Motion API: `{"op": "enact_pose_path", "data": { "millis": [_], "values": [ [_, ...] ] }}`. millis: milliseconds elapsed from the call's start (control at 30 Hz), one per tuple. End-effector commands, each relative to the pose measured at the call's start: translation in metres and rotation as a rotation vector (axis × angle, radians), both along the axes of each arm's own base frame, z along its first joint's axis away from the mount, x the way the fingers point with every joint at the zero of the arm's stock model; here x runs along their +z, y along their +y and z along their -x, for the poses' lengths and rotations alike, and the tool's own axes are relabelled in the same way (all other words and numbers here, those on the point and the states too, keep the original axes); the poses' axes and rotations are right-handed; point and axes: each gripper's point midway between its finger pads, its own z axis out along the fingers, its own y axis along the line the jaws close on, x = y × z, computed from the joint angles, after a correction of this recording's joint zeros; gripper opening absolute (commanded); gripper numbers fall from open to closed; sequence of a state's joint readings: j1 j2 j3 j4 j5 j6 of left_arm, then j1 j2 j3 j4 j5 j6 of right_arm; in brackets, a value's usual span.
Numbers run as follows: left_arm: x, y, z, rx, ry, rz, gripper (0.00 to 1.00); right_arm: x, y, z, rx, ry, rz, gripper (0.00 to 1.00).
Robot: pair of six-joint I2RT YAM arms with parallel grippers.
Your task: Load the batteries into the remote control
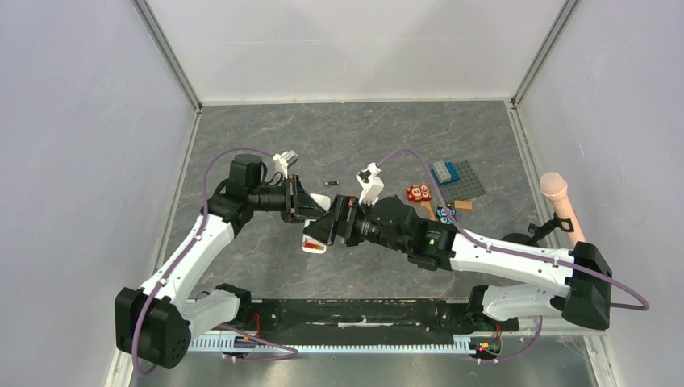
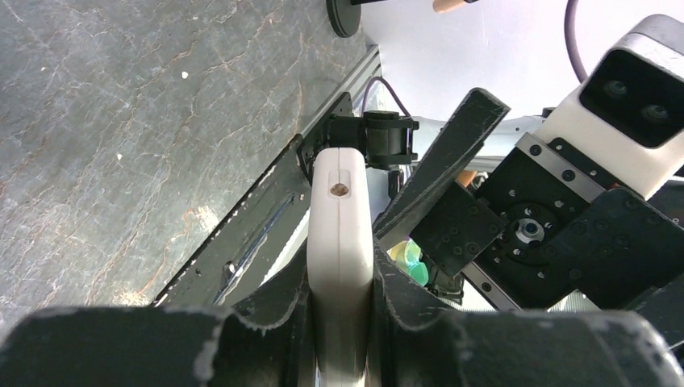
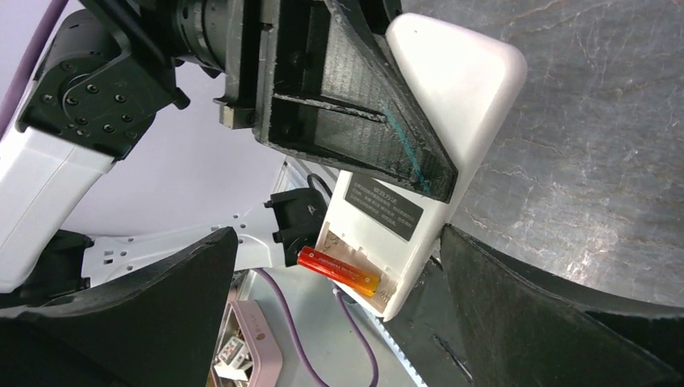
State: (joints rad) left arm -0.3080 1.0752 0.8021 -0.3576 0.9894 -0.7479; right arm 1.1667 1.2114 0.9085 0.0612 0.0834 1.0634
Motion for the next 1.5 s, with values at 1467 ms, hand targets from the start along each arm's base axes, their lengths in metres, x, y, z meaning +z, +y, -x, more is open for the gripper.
{"op": "enact_pose_path", "data": {
  "millis": [1467],
  "values": [
    [0.025, -0.007, 0.004, -0.024, -0.036, 0.092, 0.02, -0.042, 0.016, 0.017, 0.017, 0.26, -0.037, 0.6]
  ]
}}
